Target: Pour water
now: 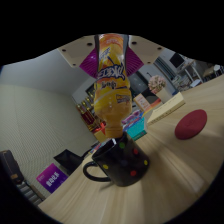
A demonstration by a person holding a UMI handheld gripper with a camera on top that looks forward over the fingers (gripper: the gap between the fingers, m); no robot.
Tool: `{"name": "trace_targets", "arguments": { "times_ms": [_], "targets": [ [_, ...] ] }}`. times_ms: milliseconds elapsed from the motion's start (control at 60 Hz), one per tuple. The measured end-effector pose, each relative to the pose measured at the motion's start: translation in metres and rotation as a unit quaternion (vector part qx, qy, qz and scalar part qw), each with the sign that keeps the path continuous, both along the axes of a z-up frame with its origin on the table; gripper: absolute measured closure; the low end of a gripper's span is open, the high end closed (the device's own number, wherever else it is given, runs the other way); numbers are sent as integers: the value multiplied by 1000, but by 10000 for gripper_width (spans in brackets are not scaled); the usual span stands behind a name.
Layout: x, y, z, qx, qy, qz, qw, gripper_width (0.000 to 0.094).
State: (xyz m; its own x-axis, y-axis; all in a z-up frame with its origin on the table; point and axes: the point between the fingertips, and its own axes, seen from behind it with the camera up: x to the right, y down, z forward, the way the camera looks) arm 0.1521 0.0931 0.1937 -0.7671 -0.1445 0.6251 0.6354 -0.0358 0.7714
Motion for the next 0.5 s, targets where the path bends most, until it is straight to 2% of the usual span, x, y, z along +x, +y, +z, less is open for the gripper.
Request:
{"name": "trace_targets", "arguments": {
  "times_ms": [17,233,317,350,367,433,483,500],
  "targets": [
    [-5,6,1,-13,-13,0,1000,607],
    [2,6,6,-14,-6,-8,1000,612],
    [10,10,17,-12,96,-6,995,606],
    [20,-3,22,10,178,-4,984,608],
    [20,4,29,-4,210,-4,978,604],
    [37,1,31,-7,407,-3,913,609],
    [53,-9,18,10,562,1,827,607],
    [60,-19,18,12,610,13,792,611]
  ]
}}
